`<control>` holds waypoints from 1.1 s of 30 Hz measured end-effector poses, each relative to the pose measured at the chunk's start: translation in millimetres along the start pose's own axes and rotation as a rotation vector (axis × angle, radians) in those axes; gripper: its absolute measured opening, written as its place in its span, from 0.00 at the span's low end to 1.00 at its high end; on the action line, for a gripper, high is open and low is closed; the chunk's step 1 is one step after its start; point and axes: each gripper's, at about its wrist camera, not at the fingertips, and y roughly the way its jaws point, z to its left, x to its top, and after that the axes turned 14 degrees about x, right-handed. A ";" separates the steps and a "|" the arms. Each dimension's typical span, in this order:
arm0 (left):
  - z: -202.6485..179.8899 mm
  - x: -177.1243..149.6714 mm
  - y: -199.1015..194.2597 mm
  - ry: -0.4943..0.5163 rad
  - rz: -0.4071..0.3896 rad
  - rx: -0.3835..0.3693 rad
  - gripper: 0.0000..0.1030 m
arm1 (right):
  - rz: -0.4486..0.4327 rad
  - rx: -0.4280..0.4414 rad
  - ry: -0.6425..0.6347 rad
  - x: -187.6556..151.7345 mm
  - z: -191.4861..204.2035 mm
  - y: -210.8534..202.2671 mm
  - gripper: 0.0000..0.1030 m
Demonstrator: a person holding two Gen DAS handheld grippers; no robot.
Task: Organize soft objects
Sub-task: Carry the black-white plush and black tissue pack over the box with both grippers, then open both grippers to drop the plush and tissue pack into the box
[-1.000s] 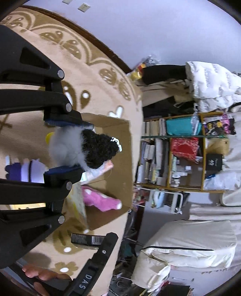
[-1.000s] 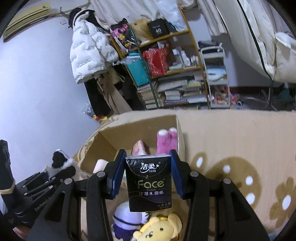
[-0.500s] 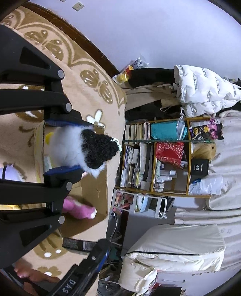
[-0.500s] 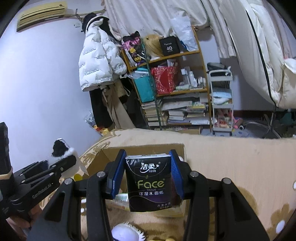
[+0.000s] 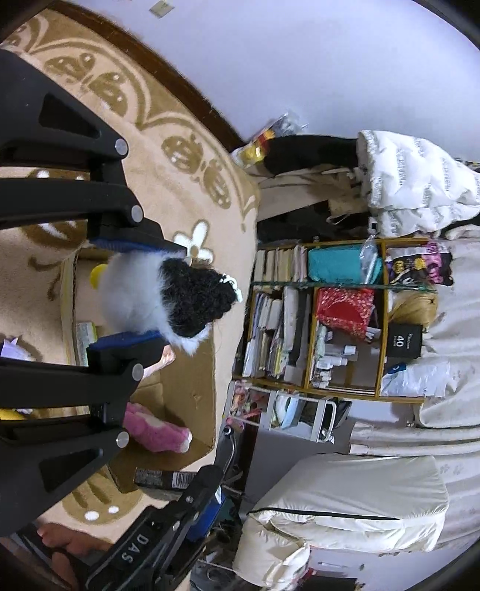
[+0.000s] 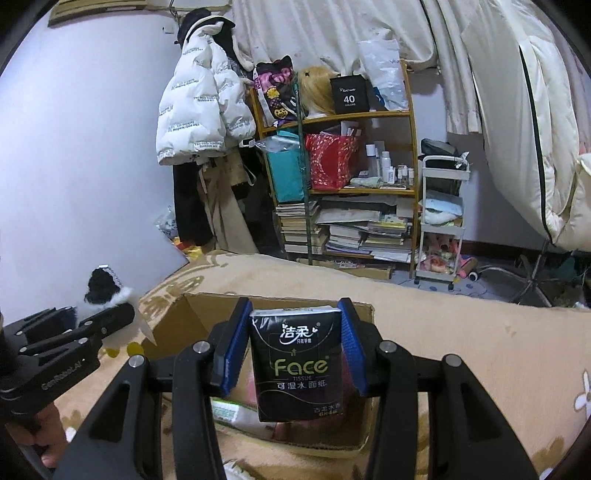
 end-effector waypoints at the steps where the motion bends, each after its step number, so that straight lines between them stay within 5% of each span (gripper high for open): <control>1: 0.1 -0.4 1.8 -0.003 0.008 -0.004 0.33 | 0.001 -0.003 -0.005 0.0 0.2 1.5 0.48; 21: -10.9 -14.5 24.9 0.024 0.101 -0.025 0.36 | 0.033 0.002 0.034 -3.5 -11.7 16.2 0.49; 33: -8.5 -22.3 31.5 0.008 0.137 -0.018 0.62 | 0.066 0.047 0.097 -11.3 -19.3 20.8 0.49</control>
